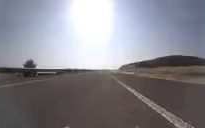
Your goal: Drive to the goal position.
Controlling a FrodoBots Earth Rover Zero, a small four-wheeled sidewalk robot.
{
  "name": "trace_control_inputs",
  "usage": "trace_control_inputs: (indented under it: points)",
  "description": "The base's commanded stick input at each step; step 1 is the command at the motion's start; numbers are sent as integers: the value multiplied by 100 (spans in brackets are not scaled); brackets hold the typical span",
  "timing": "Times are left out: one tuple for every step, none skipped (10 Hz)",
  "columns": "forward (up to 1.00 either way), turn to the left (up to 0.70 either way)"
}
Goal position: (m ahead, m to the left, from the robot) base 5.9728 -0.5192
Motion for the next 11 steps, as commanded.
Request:
trace_control_inputs:
  points:
    - [100,0]
    - [100,0]
    - [100,0]
    - [100,0]
    - [100,0]
    - [100,0]
    - [100,0]
    - [100,0]
    - [100,0]
    - [100,0]
    - [100,0]
